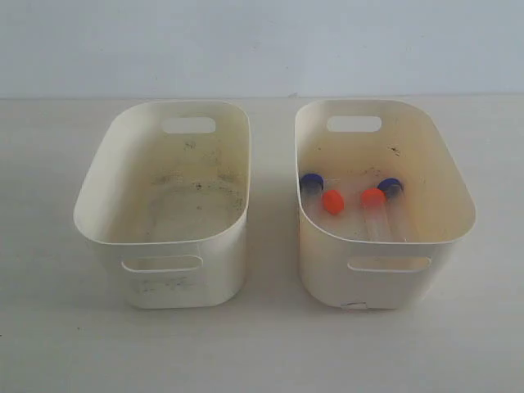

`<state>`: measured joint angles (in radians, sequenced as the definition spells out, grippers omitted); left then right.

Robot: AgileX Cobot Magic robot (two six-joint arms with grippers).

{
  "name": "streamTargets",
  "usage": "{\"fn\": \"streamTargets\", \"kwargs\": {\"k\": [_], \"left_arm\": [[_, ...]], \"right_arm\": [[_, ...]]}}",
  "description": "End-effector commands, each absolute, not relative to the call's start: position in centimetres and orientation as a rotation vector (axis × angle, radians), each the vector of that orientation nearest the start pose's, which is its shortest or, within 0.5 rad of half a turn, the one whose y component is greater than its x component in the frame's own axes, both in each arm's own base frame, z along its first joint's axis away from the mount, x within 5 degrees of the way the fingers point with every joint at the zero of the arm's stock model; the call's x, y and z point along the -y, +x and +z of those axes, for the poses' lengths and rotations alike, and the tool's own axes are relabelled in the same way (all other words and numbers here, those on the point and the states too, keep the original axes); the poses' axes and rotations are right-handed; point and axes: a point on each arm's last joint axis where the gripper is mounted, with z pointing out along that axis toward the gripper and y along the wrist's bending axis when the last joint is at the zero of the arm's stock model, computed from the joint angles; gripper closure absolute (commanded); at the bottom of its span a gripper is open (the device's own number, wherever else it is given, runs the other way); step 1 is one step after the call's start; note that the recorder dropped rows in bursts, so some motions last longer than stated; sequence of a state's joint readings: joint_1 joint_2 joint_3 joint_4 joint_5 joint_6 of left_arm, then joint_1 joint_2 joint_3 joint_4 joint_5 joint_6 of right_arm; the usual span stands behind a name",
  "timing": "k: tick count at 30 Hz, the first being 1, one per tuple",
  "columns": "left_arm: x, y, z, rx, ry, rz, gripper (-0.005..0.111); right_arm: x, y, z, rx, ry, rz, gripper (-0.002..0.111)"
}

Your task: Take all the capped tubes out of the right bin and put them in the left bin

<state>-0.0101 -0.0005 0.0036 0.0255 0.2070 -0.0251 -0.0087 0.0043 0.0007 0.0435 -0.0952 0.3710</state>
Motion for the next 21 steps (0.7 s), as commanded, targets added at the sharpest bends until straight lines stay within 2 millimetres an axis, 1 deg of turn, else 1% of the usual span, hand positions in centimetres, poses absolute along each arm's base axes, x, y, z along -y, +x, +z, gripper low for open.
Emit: {"fn": "streamTargets", "kwargs": {"k": [1,2,4,5,6,8,9,10,11,12,14,16,18,19,20,21], "left_arm": [[0.0,5.6,19.5,-1.686,-0.008,-0.016,0.102],[0.0,5.6,19.5,-1.686,-0.008,-0.016,0.102],[0.0,5.6,19.5,-1.686,-0.008,-0.016,0.102],[0.0,5.6,19.5,-1.686,-0.008,-0.016,0.102],[0.0,5.6,19.5,-1.686,-0.008,-0.016,0.102],[0.0,5.6,19.5,-1.686,-0.008,-0.016,0.102],[0.0,5.6,19.5,-1.686,-0.008,-0.016,0.102],[0.0,5.6,19.5,-1.686,-0.008,-0.016,0.102],[0.0,5.6,19.5,-1.686,-0.008,-0.016,0.102],[0.0,5.6,19.5,-1.686,-0.008,-0.016,0.102],[0.0,5.6,19.5,-1.686,-0.008,-0.016,0.102],[0.0,5.6,19.5,-1.686,-0.008,-0.016,0.102],[0.0,5.6,19.5,-1.686,-0.008,-0.016,0.102],[0.0,5.6,19.5,-1.686,-0.008,-0.016,0.102],[0.0,5.6,19.5,-1.686,-0.008,-0.016,0.102],[0.0,5.6,19.5,-1.686,-0.008,-0.016,0.102]], "right_arm": [[0.3,3.9,25.9,-0.921,0.186,0.29,0.108],[0.3,3.3,27.7,-0.867,0.171,0.268,0.108],[0.2,2.9,29.7,-0.931,0.143,0.207,0.108],[0.2,2.9,30.3,-1.006,0.122,0.164,0.108],[0.1,2.6,31.5,-1.074,0.08,0.095,0.108],[-0.1,3.6,33.1,-1.458,-0.065,-0.074,0.108],[0.0,4.1,33.1,-1.57,-0.083,-0.089,0.108],[0.1,5.1,32.7,-1.796,-0.101,-0.099,0.108],[0.1,5.5,32.3,-1.898,-0.102,-0.092,0.108],[0.0,6.1,31.5,-2.041,-0.076,-0.044,0.108],[-0.2,6.9,31.0,-2.11,-0.052,-0.002,0.108],[-0.2,7.0,31.1,-2.108,0.008,0.042,0.108],[-0.4,7.3,31.5,-2.074,-0.04,0.038,0.108],[-0.8,7.7,32.2,-2.088,-0.078,0.073,0.108],[-1.0,8.3,32.9,-2.108,-0.071,0.11,0.108],[-1.2,9.5,34.2,-2.129,-0.095,0.136,0.105]]}}
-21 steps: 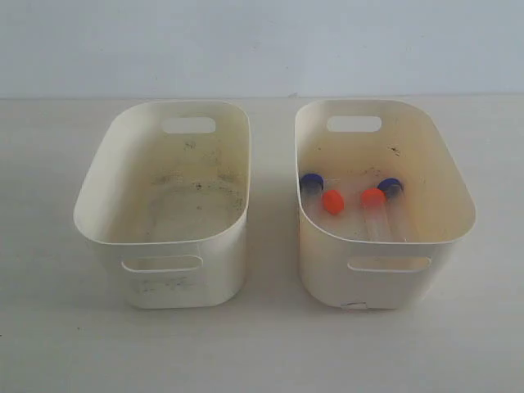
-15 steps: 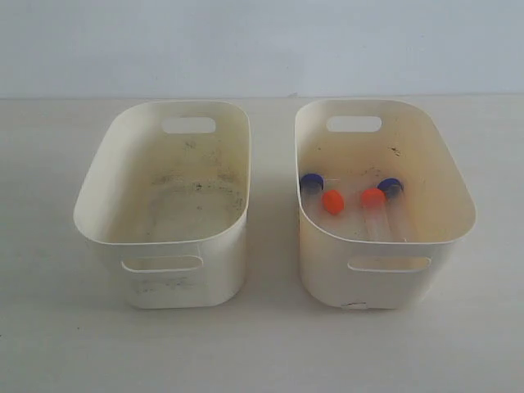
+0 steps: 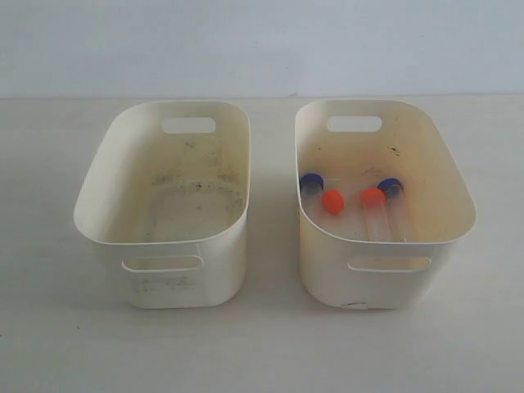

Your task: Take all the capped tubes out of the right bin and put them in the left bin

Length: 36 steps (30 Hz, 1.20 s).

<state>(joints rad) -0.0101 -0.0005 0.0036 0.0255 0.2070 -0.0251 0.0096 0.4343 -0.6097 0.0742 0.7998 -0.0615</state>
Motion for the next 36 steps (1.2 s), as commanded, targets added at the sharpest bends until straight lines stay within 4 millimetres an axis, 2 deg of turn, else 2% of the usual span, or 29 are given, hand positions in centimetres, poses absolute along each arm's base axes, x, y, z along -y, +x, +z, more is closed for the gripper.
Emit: {"fn": "streamTargets", "kwargs": {"k": [1,5,8,12,16,17,20,23,26,31,36], "left_arm": [[0.0,5.6,19.5,-1.686,-0.008,-0.016,0.102],[0.0,5.6,19.5,-1.686,-0.008,-0.016,0.102],[0.0,5.6,19.5,-1.686,-0.008,-0.016,0.102],[0.0,5.6,19.5,-1.686,-0.008,-0.016,0.102],[0.0,5.6,19.5,-1.686,-0.008,-0.016,0.102],[0.0,5.6,19.5,-1.686,-0.008,-0.016,0.102],[0.0,5.6,19.5,-1.686,-0.008,-0.016,0.102],[0.0,5.6,19.5,-1.686,-0.008,-0.016,0.102],[0.0,5.6,19.5,-1.686,-0.008,-0.016,0.102],[0.0,5.6,19.5,-1.686,-0.008,-0.016,0.102],[0.0,5.6,19.5,-1.686,-0.008,-0.016,0.102]], "right_arm": [[-1.4,10.2,34.8,-2.134,-0.111,0.145,0.1],[-2.1,14.3,38.0,-2.177,-0.12,0.252,0.076],[-3.3,17.7,38.9,-2.251,-0.18,0.411,0.075],[-4.5,22.0,38.1,-2.307,-0.23,0.544,0.075],[-7.0,24.5,36.0,-2.386,-0.344,0.585,0.075],[-8.3,25.2,35.2,-2.398,-0.387,0.6,0.075],[-10.6,26.6,33.0,-2.444,-0.442,0.543,0.075],[-10.6,28.4,30.9,-2.556,-0.324,0.447,0.075],[-10.6,29.7,28.3,-2.662,-0.303,0.383,0.075],[-11.2,31.6,25.3,-2.75,-0.235,0.383,0.075],[-11.4,32.6,23.6,-2.761,-0.202,0.371,0.055]]}}
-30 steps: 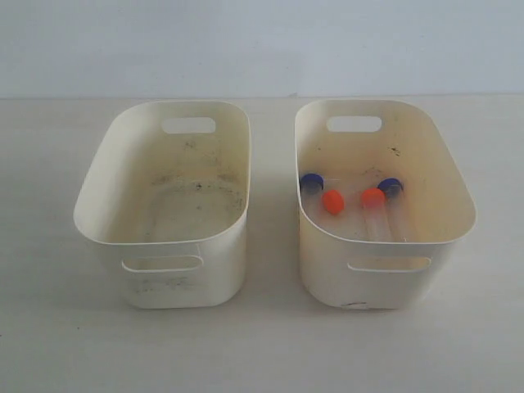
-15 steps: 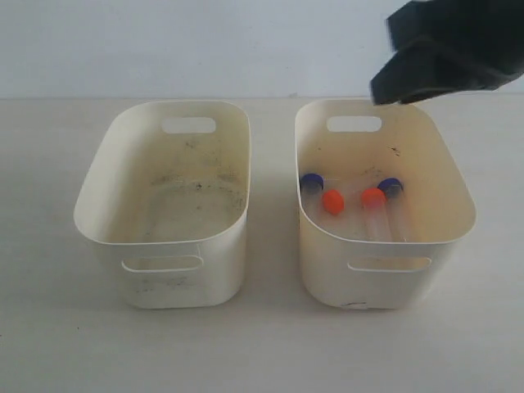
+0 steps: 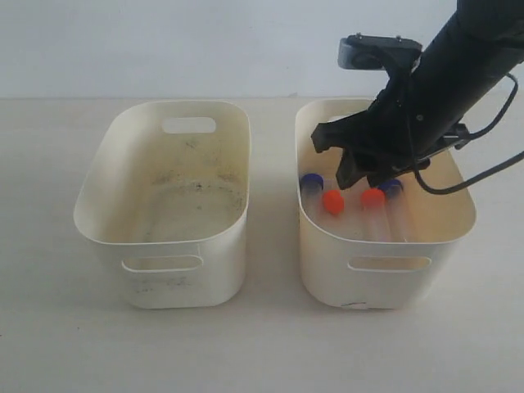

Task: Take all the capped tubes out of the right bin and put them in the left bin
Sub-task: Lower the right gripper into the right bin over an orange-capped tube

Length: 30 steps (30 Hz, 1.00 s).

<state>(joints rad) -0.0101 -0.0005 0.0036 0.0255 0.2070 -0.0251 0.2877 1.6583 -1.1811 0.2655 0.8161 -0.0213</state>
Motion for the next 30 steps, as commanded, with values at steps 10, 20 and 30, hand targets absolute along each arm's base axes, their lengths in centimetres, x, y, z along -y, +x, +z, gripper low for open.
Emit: {"fn": "streamTargets", "kwargs": {"k": [10,20,30], "left_arm": [[0.0,5.6,19.5,-1.686,-0.008,-0.016,0.102],[0.0,5.6,19.5,-1.686,-0.008,-0.016,0.102],[0.0,5.6,19.5,-1.686,-0.008,-0.016,0.102]], "right_arm": [[-11.9,34.0,22.6,-2.691,-0.111,0.426,0.054],[-12.1,35.2,19.6,-2.718,-0.127,0.396,0.054],[-11.9,36.3,18.7,-2.676,0.236,0.422,0.054]]}}
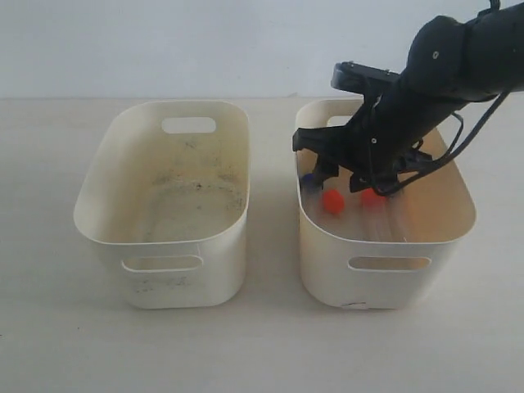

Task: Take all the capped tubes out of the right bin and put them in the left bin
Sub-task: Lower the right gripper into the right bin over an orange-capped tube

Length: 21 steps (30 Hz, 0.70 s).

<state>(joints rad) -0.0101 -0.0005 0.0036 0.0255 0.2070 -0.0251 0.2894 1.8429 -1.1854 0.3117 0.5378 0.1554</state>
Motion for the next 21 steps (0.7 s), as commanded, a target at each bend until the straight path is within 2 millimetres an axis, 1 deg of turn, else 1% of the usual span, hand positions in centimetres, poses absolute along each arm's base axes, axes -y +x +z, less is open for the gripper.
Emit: {"fn": "streamTargets", "kwargs": {"k": [1,3,5,10,21], "left_arm": [[0.0,5.6,19.5,-1.686,-0.008,-0.016,0.102],[0.0,5.6,19.5,-1.686,-0.008,-0.016,0.102],[0.0,5.6,19.5,-1.686,-0.008,-0.016,0.102],[0.0,5.6,19.5,-1.686,-0.008,-0.016,0.102],[0.0,5.6,19.5,-1.686,-0.008,-0.016,0.102]], "right_arm": [[-11.8,36.4,18.4,-2.674,0.301,0.405,0.054],[-11.5,36.5,17.9,-2.677,0.395,0.374,0.054],[-11.5,36.5,17.7,-2.674,0.496,0.389,0.054],[-11.5,36.8,17.7,-2.64,0.562,0.414,0.054],[-11.6,36.9,15.4,-2.67,0.756,0.412,0.054]]}}
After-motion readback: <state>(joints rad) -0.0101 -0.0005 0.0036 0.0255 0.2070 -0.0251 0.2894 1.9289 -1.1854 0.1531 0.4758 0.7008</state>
